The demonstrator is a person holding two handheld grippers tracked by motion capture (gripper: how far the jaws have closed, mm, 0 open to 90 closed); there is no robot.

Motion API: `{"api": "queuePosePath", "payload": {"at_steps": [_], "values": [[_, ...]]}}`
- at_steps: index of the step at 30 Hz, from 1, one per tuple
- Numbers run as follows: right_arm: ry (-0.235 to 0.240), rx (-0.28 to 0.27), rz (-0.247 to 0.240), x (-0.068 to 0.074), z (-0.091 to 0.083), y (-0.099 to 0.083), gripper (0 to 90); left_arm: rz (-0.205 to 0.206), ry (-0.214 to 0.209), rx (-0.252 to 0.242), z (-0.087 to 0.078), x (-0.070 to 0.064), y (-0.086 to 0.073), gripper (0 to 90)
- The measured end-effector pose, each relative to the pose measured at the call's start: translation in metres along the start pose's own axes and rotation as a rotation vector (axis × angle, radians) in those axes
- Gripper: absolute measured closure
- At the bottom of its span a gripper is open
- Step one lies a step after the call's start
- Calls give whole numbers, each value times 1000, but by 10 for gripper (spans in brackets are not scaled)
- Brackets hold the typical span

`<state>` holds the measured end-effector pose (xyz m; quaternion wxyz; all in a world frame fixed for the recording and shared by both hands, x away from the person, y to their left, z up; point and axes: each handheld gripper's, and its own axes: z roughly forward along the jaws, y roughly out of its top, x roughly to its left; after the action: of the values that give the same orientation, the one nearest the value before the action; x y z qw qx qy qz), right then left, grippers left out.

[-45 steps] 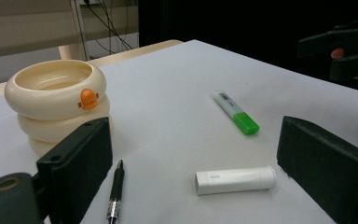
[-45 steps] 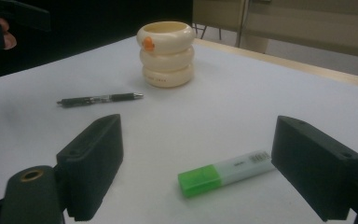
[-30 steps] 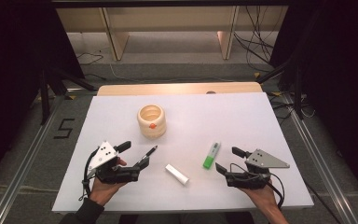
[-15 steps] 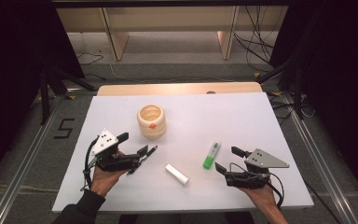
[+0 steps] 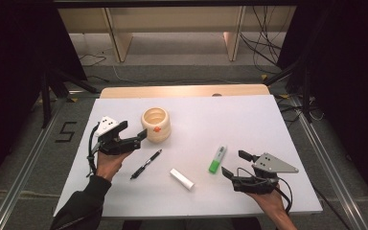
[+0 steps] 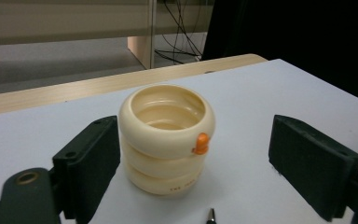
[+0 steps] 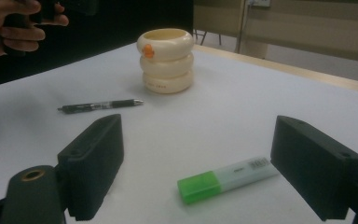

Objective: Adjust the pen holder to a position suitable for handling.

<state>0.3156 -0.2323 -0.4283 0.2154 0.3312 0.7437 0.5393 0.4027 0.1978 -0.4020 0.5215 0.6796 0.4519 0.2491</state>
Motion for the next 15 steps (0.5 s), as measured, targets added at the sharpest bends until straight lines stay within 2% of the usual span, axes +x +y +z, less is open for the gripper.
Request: {"api": "queuePosePath", "payload": {"at_steps": [3,7,15], "values": [[1,1,4,0,1,0,178,-1,47,4,5,7,1,235],[5,1,1,0,1,0,179,-21,89,4,13,15,1,316],[3,10,-7,0,2,-1,180,-60,187,57,36,28,-2,629]]}}
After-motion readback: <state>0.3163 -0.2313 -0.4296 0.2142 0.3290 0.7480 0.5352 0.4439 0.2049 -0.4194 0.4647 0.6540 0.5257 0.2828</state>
